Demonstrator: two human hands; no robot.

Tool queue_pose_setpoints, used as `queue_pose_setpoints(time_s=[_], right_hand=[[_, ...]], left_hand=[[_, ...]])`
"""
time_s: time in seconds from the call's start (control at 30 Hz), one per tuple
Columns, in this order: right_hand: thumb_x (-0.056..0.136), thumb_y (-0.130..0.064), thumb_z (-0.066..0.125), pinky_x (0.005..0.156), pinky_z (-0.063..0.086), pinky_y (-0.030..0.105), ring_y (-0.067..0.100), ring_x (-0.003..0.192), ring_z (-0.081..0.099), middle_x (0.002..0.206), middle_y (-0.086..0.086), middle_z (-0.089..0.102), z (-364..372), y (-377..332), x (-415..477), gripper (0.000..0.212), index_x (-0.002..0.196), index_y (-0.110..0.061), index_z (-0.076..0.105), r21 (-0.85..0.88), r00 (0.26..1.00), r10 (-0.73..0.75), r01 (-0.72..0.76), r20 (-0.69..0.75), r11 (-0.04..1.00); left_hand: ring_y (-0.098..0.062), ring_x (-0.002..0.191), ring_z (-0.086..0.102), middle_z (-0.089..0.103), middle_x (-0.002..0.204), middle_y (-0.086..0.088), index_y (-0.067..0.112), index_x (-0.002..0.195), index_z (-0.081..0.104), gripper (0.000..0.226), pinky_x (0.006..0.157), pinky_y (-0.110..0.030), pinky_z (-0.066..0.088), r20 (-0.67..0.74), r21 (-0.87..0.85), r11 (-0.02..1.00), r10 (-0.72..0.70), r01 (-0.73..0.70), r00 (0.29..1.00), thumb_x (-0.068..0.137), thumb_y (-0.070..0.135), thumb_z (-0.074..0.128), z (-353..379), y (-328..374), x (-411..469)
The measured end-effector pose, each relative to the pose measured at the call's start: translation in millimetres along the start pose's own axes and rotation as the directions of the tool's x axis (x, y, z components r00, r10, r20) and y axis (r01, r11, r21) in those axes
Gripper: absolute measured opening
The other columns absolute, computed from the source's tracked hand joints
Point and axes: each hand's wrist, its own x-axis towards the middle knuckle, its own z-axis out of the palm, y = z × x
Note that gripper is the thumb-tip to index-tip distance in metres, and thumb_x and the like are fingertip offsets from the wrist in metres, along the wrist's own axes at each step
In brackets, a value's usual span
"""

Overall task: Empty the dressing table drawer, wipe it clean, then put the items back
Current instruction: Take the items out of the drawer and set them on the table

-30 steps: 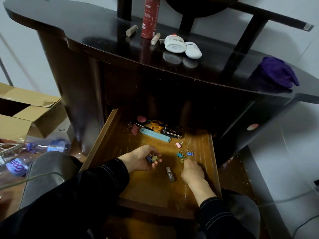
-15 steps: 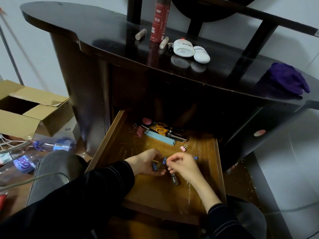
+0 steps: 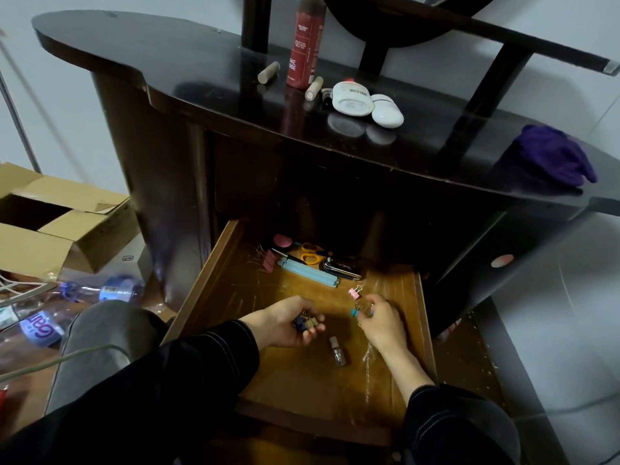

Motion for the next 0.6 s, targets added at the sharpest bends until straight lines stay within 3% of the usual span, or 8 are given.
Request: queue_pose_setpoints(time_s=[0.1, 0.4, 0.43, 0.5, 0.6], right_hand=[[0.095, -0.028, 0.069, 0.078, 0.061, 0.031, 0.020, 0.098, 0.071, 0.117, 0.005, 0.071, 6.3, -0.1, 3.3, 0.032, 0.123, -0.014, 0.063, -0.126, 0.999, 0.026, -0.023, 0.024, 0.992], [0.092, -0.029, 0.072, 0.065, 0.051, 0.026, 0.014, 0.081, 0.066, 0.088, -0.004, 0.069, 1.8, -4.1, -9.2, 0.009, 0.091, -0.023, 0.066, -0.172, 0.994, 0.060, -0.045, 0.086, 0.984], [0.091, -0.029, 0.072, 0.064, 0.047, 0.025, 0.012, 0.079, 0.065, 0.084, -0.006, 0.068, 0.3, -5.2, -10.8, 0.009, 0.088, -0.024, 0.065, -0.134, 0.995, 0.043, -0.030, 0.090, 0.991], [0.089, -0.028, 0.074, 0.062, 0.045, 0.024, 0.009, 0.075, 0.064, 0.080, -0.005, 0.068, -2.9, -8.8, -13.1, 0.010, 0.084, -0.022, 0.068, 0.117, 0.987, -0.025, 0.006, 0.157, 0.993], [0.089, -0.026, 0.075, 0.051, 0.043, 0.019, 0.004, 0.056, 0.056, 0.072, -0.003, 0.067, -8.4, -21.3, -20.4, 0.011, 0.087, -0.016, 0.072, 0.464, 0.930, -0.168, -0.003, 0.327, 0.886]], left_hand=[[-0.015, 0.059, 0.053, 0.063, 0.082, -0.012, 0.004, 0.094, 0.061, 0.012, 0.047, -0.021, 0.044, -0.024, 0.003, 1.000, 0.013, -0.013, 1.000, 0.094, 0.011, 0.051, 1.1, -0.1, -0.1], [-0.020, 0.067, 0.058, 0.061, 0.096, -0.017, 0.002, 0.107, 0.059, 0.016, 0.051, -0.025, 0.050, -0.048, -0.024, 0.999, 0.024, -0.025, 0.999, 0.096, 0.012, 0.052, 1.3, -1.1, -2.3], [-0.022, 0.069, 0.059, 0.060, 0.099, -0.019, 0.002, 0.107, 0.059, 0.016, 0.052, -0.026, 0.052, -0.053, -0.034, 0.999, 0.025, -0.026, 0.998, 0.095, 0.011, 0.053, 0.8, -1.2, -2.3], [-0.027, 0.076, 0.061, 0.058, 0.104, -0.021, 0.002, 0.107, 0.059, 0.016, 0.056, -0.030, 0.056, -0.069, -0.066, 0.997, 0.022, -0.027, 0.997, 0.094, 0.010, 0.055, 0.1, -1.5, -1.6], [-0.034, 0.085, 0.060, 0.051, 0.109, -0.023, 0.003, 0.107, 0.056, 0.016, 0.065, -0.037, 0.058, -0.094, -0.131, 0.991, 0.002, -0.015, 0.996, 0.092, 0.009, 0.056, 0.2, -1.2, -0.2]])
